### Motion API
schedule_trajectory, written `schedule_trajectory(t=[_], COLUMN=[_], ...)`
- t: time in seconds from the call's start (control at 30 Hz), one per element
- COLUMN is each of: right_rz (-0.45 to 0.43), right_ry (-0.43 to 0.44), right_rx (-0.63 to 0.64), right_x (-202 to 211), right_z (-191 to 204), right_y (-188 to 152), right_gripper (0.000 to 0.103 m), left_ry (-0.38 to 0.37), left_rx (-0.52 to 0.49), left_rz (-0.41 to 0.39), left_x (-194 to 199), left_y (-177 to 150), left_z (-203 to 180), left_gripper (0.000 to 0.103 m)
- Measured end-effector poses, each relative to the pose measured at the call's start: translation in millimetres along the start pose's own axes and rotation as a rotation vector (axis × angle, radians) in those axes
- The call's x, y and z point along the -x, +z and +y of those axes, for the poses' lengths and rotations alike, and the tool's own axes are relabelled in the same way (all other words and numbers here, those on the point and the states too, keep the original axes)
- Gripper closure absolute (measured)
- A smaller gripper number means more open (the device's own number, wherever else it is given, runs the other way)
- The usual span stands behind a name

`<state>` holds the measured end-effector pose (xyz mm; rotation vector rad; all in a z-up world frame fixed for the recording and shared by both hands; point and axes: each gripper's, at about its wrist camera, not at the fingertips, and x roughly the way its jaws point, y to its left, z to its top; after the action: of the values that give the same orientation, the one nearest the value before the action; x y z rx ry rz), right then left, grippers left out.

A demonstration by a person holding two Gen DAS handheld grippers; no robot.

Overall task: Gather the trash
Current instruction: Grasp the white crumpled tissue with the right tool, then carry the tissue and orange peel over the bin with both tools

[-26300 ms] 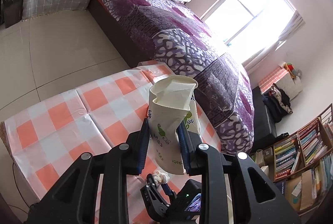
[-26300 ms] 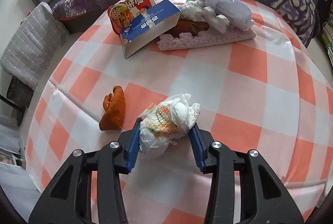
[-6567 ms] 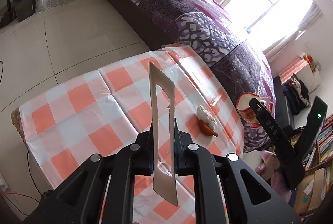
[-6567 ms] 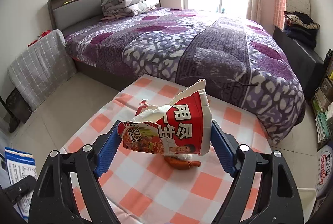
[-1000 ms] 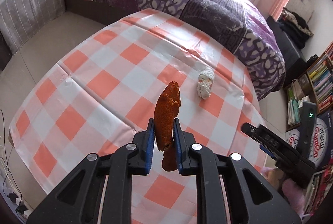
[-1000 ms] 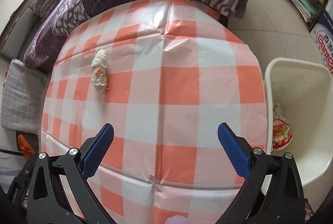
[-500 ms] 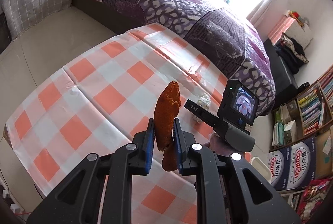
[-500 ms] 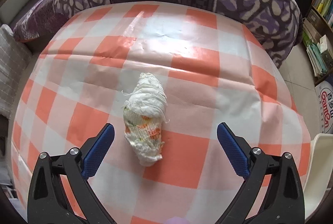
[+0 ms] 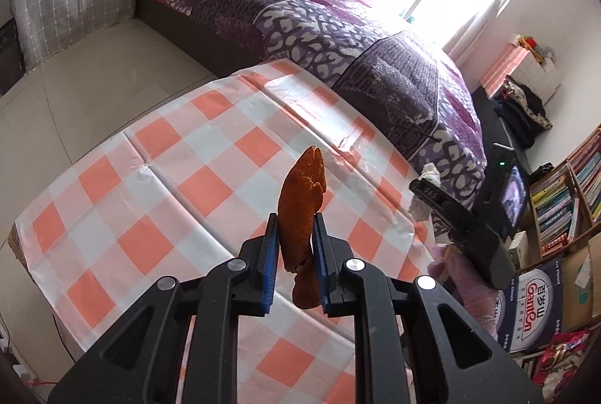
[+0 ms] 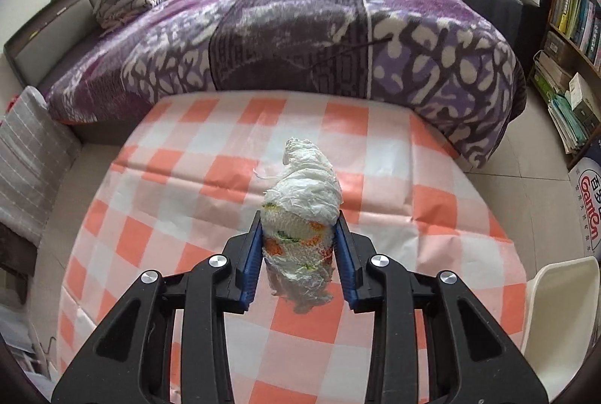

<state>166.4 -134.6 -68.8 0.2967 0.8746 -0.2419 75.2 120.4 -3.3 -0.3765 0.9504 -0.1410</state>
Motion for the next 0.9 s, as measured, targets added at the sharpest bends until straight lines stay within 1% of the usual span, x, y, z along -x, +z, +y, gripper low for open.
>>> schedule_trajectory(t=[0.13, 0.2, 0.23, 0.4, 0.5, 0.7, 0.8, 0.83, 0.9], right_rz=[-0.060, -0.083, -0.099, -0.118, -0.113, -0.068, -0.057, -0.045, -0.024], right_ry=[0.024, 0.022, 0.020, 0.015, 0.009, -0.020, -0.050, -0.068, -0.065], right_rx=[-0.010, -0.006, -0.007, -0.021, -0.034, -0.081, -0.107, -0.129, -0.173], right_x=[40, 55, 66, 92, 103, 115, 120, 122, 122], right_z=[-14, -19, -25, -50, -70, -117, -143, -156, -170], right_y=[8, 8, 5, -8, -23, -58, -74, -79, -82], right_gripper=[0.070, 0.070, 0.070, 0.070, 0.070, 0.070, 0.070, 0.070, 0.070], left_ry=[-0.008, -0.009, -0.010, -0.013, -0.012, -0.007, -0.007, -0.007, -0.007], left_rx=[-0.009, -0.018, -0.023, -0.050, -0.072, -0.126, -0.151, -0.160, -0.183], left_rz=[-0.004, -0.007, -0.009, -0.003, 0.000, 0.015, 0.029, 0.035, 0.046], left_x=[2, 3, 3, 0, -1, -6, -11, -13, -18], left_y=[-2, -4, -5, -12, -18, -31, -40, -43, -50], left_z=[-5, -9, -11, -23, -31, -51, -63, -67, -77], left_gripper=[0.085, 0.085, 0.085, 0.085, 0.085, 0.085, 0.085, 0.085, 0.085])
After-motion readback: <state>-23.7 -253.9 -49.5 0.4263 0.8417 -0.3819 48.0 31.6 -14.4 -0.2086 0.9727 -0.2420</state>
